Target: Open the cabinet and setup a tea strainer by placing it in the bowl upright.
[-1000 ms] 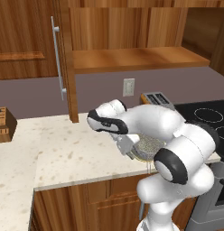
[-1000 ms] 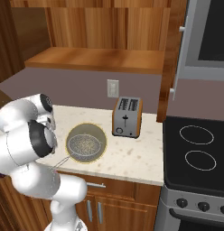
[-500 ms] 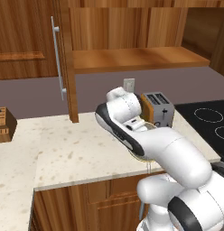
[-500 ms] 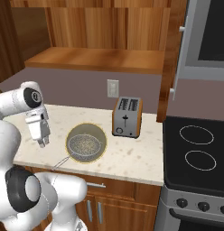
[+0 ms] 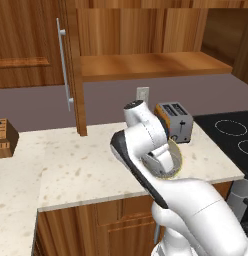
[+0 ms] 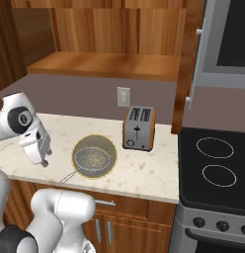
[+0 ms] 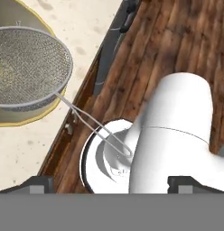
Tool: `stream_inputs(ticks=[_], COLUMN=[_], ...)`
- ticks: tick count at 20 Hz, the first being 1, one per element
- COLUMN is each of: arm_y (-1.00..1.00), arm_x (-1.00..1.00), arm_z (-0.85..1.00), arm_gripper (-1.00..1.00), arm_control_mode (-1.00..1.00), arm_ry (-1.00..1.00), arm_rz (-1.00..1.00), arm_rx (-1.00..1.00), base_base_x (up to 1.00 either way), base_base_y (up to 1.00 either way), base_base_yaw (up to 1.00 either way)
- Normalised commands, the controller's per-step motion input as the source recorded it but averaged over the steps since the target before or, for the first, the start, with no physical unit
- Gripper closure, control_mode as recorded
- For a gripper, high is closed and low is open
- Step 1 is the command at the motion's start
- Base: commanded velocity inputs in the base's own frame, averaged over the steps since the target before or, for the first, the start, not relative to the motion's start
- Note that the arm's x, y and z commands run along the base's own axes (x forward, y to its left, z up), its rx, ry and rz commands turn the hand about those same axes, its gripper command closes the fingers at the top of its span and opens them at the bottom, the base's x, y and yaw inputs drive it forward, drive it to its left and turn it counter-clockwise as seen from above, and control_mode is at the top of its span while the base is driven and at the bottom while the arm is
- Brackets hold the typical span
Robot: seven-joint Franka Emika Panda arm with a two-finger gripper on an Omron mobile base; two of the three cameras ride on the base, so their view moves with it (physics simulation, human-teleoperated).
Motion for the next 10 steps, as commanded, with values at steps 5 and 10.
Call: stream_inputs(ticks=[5,10], arm_y=[-0.16,-0.21], arm_x=[0.0,0.0], arm_z=[0.38,0.19], arm_gripper=[-1.0,-1.0], arm_control_mode=[-1.0,-1.0], arm_ry=[-0.28,-0.27], arm_rz=[0.04,0.06], arm_rx=[0.26,0.34], base_base_x=[0.0,0.0], base_base_y=[0.0,0.0], base_base_yaw=[0.0,0.0])
